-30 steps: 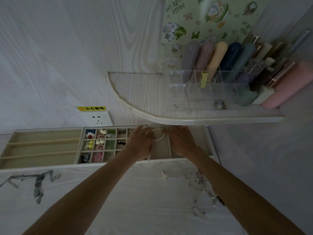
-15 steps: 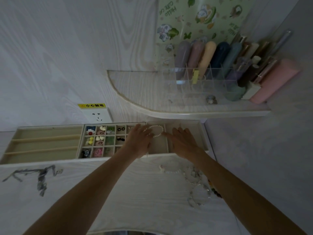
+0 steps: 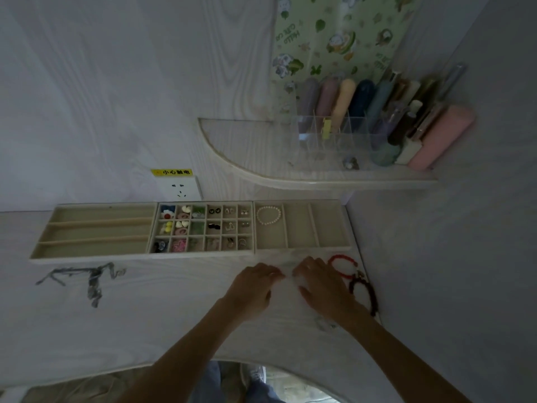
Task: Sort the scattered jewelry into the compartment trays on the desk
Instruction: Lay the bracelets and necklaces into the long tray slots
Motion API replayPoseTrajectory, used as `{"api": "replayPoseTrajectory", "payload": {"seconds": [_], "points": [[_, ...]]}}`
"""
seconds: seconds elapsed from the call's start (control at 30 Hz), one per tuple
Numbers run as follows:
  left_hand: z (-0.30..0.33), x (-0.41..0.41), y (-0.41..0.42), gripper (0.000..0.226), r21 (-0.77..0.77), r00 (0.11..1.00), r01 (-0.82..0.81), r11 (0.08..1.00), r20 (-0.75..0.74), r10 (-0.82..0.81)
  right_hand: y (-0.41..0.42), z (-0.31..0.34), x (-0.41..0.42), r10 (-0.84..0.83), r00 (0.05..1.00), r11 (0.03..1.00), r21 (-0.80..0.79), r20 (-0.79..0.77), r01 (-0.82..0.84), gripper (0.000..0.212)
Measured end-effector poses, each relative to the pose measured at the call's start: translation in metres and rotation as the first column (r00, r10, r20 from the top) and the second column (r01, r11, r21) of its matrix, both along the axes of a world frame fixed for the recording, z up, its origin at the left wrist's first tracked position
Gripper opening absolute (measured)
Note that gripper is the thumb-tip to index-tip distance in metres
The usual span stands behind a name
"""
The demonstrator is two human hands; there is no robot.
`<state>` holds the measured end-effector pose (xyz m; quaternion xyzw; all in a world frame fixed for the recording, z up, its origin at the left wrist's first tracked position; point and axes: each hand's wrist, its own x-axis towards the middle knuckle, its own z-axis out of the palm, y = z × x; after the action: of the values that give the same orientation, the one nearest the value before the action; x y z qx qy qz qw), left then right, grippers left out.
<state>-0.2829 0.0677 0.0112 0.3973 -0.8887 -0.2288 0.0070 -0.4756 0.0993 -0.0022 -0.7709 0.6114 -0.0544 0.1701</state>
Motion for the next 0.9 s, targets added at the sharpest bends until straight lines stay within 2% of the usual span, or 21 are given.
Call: {"api": "replayPoseTrajectory", "payload": {"seconds": [0.13, 0.2, 0.27, 0.33, 0.4, 0.47, 0.53, 0.6, 0.67, 0.73, 0.9], "points": [[0.001, 0.003, -0.001, 0.035, -0.075, 0.998, -0.052, 0.996, 0.02, 0.053, -0.006, -0.005, 0.001, 0.024, 0.999, 0.996, -0.082, -0.045, -0.027, 0.012], [0.0, 0.003, -0.002, 0.032, -0.073, 0.997, -0.047, 0.996, 0.065, 0.051, -0.009, -0.004, 0.004, 0.074, 0.993, 0.997, -0.029, -0.089, -0.077, 0.009], [-0.001, 0.003, -0.005, 0.031, -0.082, 0.993, -0.055, 0.995, 0.103, 0.064, -0.009, -0.006, 0.006, 0.125, 0.987, 0.992, 0.005, -0.101, -0.125, 0.019], [-0.001, 0.0, -0.006, 0.026, -0.11, 0.988, -0.096, 0.989, 0.109, 0.108, -0.011, -0.003, 0.008, 0.131, 0.988, 0.99, 0.059, -0.077, -0.126, 0.023], [-0.002, -0.002, -0.008, 0.02, -0.134, 0.984, -0.159, 0.978, 0.054, 0.168, -0.015, 0.005, 0.008, 0.114, 0.993, 0.989, 0.091, -0.003, -0.114, 0.021], [0.002, -0.002, -0.014, 0.016, -0.135, 0.965, -0.26, 0.956, -0.078, 0.251, -0.022, 0.014, 0.006, 0.033, 0.988, 0.988, 0.145, 0.151, -0.055, 0.017], [0.014, -0.001, -0.028, 0.014, -0.125, 0.921, -0.352, 0.928, -0.224, 0.319, -0.033, 0.025, 0.006, -0.106, 0.934, 0.983, 0.179, 0.342, 0.046, 0.01], [0.029, -0.001, -0.045, 0.014, -0.132, 0.881, -0.411, 0.902, -0.311, 0.356, -0.047, 0.035, 0.011, -0.242, 0.832, 0.965, 0.212, 0.499, 0.153, 0.009], [0.041, -0.003, -0.059, 0.015, -0.138, 0.862, -0.443, 0.886, -0.337, 0.379, -0.062, 0.043, 0.017, -0.357, 0.694, 0.934, 0.265, 0.626, 0.242, 0.01], [0.045, -0.006, -0.069, 0.015, -0.108, 0.853, -0.463, 0.88, -0.324, 0.409, -0.073, 0.045, 0.022, -0.412, 0.631, 0.911, 0.283, 0.657, 0.3, 0.006], [0.028, -0.006, -0.078, 0.018, -0.107, 0.878, -0.465, 0.879, -0.187, 0.441, -0.084, 0.025, 0.032, -0.436, 0.717, 0.9, 0.257, 0.544, 0.352, 0.01]]}}
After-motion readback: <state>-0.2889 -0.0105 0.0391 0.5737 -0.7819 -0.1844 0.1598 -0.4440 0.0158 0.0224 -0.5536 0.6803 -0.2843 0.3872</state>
